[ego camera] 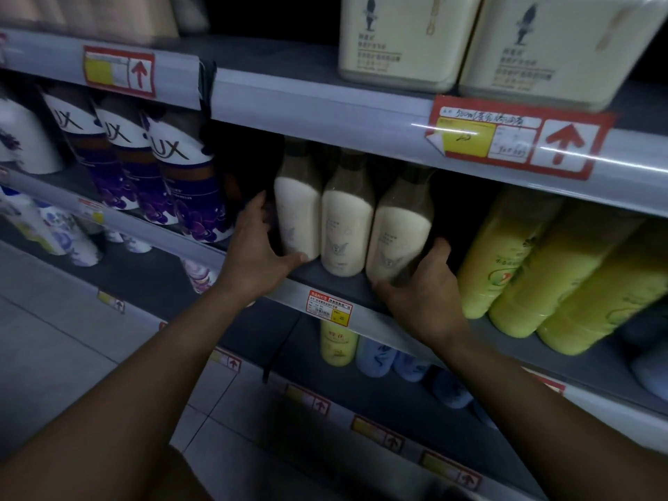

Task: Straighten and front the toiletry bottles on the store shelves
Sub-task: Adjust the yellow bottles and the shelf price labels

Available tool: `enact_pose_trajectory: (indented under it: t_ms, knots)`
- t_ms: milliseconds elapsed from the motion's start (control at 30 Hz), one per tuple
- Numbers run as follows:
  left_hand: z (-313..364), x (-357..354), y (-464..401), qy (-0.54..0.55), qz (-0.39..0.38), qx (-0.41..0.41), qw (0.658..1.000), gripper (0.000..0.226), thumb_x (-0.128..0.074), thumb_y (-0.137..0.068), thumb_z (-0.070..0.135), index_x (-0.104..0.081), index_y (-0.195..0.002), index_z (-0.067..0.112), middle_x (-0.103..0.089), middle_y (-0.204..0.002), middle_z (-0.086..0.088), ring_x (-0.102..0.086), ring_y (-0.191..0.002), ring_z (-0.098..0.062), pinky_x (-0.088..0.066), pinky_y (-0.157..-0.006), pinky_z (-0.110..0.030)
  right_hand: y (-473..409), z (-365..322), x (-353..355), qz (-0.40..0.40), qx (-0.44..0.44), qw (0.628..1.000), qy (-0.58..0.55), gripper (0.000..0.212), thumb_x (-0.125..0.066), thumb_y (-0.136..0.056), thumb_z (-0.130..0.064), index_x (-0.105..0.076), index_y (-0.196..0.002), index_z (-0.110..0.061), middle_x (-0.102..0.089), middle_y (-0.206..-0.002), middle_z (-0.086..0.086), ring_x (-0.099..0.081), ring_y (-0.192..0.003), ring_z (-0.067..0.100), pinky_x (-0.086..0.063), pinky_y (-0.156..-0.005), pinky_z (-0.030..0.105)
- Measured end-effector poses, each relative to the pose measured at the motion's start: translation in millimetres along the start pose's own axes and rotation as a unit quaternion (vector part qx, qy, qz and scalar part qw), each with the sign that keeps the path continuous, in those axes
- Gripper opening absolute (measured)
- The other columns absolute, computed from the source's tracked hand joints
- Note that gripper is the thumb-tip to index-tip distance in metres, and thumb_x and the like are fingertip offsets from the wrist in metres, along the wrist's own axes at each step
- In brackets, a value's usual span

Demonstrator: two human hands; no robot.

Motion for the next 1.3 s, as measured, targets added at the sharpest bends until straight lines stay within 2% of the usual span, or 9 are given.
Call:
enact_pose_trajectory:
  t_ms: [100,267,467,600,700,833,1100,1200,1300]
  knots:
    - [4.7,10.2,8.3,-0.018,0.020,0.007,1.000,0.115,-0.096,-0.068,0.016,-0.027,-0.160,0.018,-0.048,-0.144,-0.008,-0.054,-0.117,-0.015,-0.049,-0.100,-0.035,14.7,3.2,5.4,-0.009,0.031,0.999,0.030,0.104,-0.085,-0.081,-0.022,-0.018,-0.158,-0.004,-0.050,-0.150,0.016,-0.050,-0.137,0.032,-0.046,-0.105,0.036]
    - [21.2,26.5,28.1,-0.036,0.056,-0.010,0.998,0.096,-0.094,-0.072,0.015,-0.039,-0.151,0.015,-0.054,-0.128,-0.005,-0.058,-0.105,-0.017,-0.052,-0.090,-0.037,42.1,1.8,18.0,-0.031,0.095,0.994,0.041,0.093,-0.079,-0.088,-0.026,-0.020,-0.159,-0.011,-0.052,-0.152,0.010,-0.054,-0.135,0.026,-0.049,-0.105,0.036]
    - [62.3,23.4,52.8,-0.052,0.055,-0.060,0.995,0.074,-0.091,-0.075,0.015,-0.050,-0.138,0.016,-0.058,-0.116,-0.001,-0.058,-0.097,-0.013,-0.045,-0.075,-0.021,68.2,-3.3,55.9,-0.070,0.191,0.976,0.078,0.067,-0.072,-0.094,-0.032,-0.038,-0.151,-0.022,-0.067,-0.132,-0.001,-0.064,-0.117,0.015,-0.053,-0.092,0.027]
    - [82.6,6.8,70.2,-0.055,0.037,-0.075,0.995,0.063,-0.088,-0.078,0.017,-0.056,-0.132,0.020,-0.061,-0.106,0.000,-0.062,-0.090,-0.015,-0.055,-0.081,-0.036,80.6,5.1,85.9,-0.063,0.218,0.968,0.107,0.043,-0.067,-0.095,-0.039,-0.058,-0.135,-0.024,-0.069,-0.116,-0.002,-0.067,-0.102,0.013,-0.059,-0.085,0.039]
    - [108.5,-16.5,80.7,-0.043,0.022,-0.096,0.994,0.051,-0.087,-0.078,0.018,-0.061,-0.122,0.022,-0.063,-0.099,0.003,-0.062,-0.081,-0.008,-0.057,-0.079,-0.035,83.0,11.2,113.8,-0.033,0.206,0.973,0.098,0.035,-0.063,-0.093,-0.042,-0.066,-0.124,-0.026,-0.069,-0.107,-0.007,-0.068,-0.093,0.011,-0.059,-0.078,0.039]
    - [147.3,-61.9,93.3,0.021,-0.026,-0.116,0.993,0.039,-0.085,-0.078,0.023,-0.064,-0.111,0.027,-0.064,-0.089,0.007,-0.062,-0.075,-0.009,-0.060,-0.080,-0.037,79.7,19.0,145.0,0.023,0.176,0.982,0.065,0.018,-0.071,-0.092,-0.029,-0.070,-0.110,-0.024,-0.069,-0.085,-0.017,-0.067,-0.081,0.005,-0.058,-0.074,0.039]
    - [163.0,-137.0,108.2,0.052,-0.103,-0.138,0.984,0.056,-0.087,-0.082,0.029,-0.058,-0.129,0.020,-0.063,-0.113,0.007,-0.063,-0.101,-0.006,-0.059,-0.088,-0.037,76.3,57.0,168.2,0.114,0.096,0.988,0.036,0.008,-0.074,-0.090,-0.024,-0.067,-0.093,-0.025,-0.068,-0.072,-0.012,-0.065,-0.070,0.005,-0.053,-0.066,0.036]
    - [160.6,-154.6,103.3,0.041,-0.091,-0.143,0.985,0.075,-0.089,-0.076,0.044,-0.049,-0.137,0.021,-0.058,-0.125,0.006,-0.060,-0.108,-0.009,-0.058,-0.090,-0.039,74.5,70.0,180.5,0.188,0.069,0.980,-0.005,0.020,-0.077,-0.087,-0.020,-0.058,-0.093,-0.023,-0.064,-0.075,-0.012,-0.062,-0.073,0.003,-0.046,-0.062,0.018]
    - [160.1,-165.5,96.2,0.045,-0.069,-0.129,0.988,0.090,-0.090,-0.072,0.051,-0.043,-0.142,0.021,-0.054,-0.132,0.004,-0.059,-0.112,-0.011,-0.056,-0.091,-0.035,72.5,78.1,185.6,0.236,0.040,0.970,-0.046,0.040,-0.080,-0.082,-0.022,-0.046,-0.103,-0.024,-0.058,-0.082,-0.007,-0.059,-0.074,0.006,-0.044,-0.064,0.025]
Point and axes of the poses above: each hand's wrist, its own y-axis away from the middle knuckle, its own x-axis out of the back of the hand, z = x × y, the point moved 6 cm from there along -y, towards the middle knuckle
